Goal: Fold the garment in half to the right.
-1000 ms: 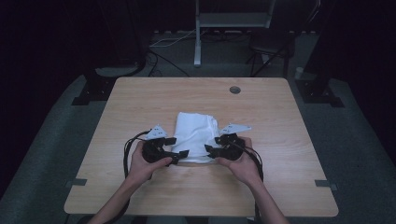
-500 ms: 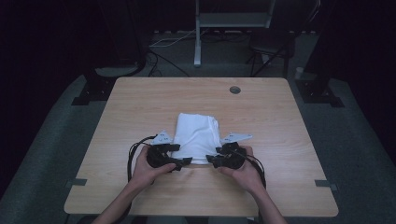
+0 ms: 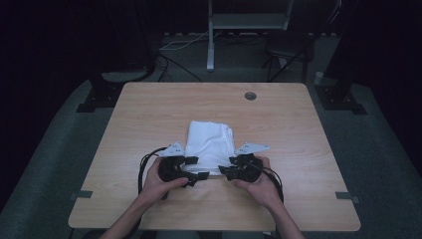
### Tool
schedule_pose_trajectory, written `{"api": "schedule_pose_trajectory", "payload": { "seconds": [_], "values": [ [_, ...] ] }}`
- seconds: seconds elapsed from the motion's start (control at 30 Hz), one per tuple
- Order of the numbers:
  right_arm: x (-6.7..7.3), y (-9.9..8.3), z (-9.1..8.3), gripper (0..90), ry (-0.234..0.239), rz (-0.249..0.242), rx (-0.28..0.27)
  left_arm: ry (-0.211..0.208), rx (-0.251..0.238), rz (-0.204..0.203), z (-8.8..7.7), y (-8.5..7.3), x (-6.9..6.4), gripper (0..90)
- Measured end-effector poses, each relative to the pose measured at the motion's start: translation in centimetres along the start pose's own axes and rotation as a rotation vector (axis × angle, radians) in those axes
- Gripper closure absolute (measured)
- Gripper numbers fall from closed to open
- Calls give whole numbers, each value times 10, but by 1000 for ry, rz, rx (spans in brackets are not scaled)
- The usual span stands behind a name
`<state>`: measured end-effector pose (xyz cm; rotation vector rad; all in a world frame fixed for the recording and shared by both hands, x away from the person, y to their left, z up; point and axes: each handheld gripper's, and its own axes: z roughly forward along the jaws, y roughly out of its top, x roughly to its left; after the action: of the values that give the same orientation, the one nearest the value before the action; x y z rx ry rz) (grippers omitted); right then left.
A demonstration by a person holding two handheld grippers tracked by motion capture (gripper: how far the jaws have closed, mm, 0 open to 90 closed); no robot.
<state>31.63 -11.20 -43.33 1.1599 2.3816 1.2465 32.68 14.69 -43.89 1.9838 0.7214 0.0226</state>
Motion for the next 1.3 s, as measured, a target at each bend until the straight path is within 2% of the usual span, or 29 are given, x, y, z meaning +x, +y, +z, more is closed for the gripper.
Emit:
{"api": "schedule_pose_trajectory", "payload": {
  "seconds": [0.2,0.3,0.33,0.43,0.47,0.6,0.7,0.77,0.87,1.0,1.13,1.3],
  "values": [
    [-3,-7,-3,462,15,17,0,-5,20,5,2,-4,-2,216],
    [-3,-3,-6,435,37,19,25,-10,29,-2,1,-1,-4,216],
    [-5,0,-7,426,37,19,19,-10,28,2,0,2,-4,216],
    [-17,21,-15,413,-10,40,-58,3,-8,7,-3,13,-2,216],
    [-23,29,-15,412,-27,49,-81,14,-17,10,-4,17,1,216],
    [-48,55,-2,420,-108,79,-88,90,-45,-4,-4,39,20,216],
    [-62,65,15,439,-166,98,-88,114,-46,-21,0,55,38,216],
    [-65,67,23,452,-159,110,-96,107,-51,-43,4,64,51,216],
    [-62,69,37,456,-143,82,-71,109,-49,-62,13,73,66,216],
    [-57,70,51,457,-123,54,-57,104,-56,-88,24,81,80,216],
    [-56,71,60,457,-103,47,-34,107,-39,-118,35,81,90,216],
    [-56,69,65,456,-95,51,3,115,-1,-137,45,75,96,216]
  ]
}}
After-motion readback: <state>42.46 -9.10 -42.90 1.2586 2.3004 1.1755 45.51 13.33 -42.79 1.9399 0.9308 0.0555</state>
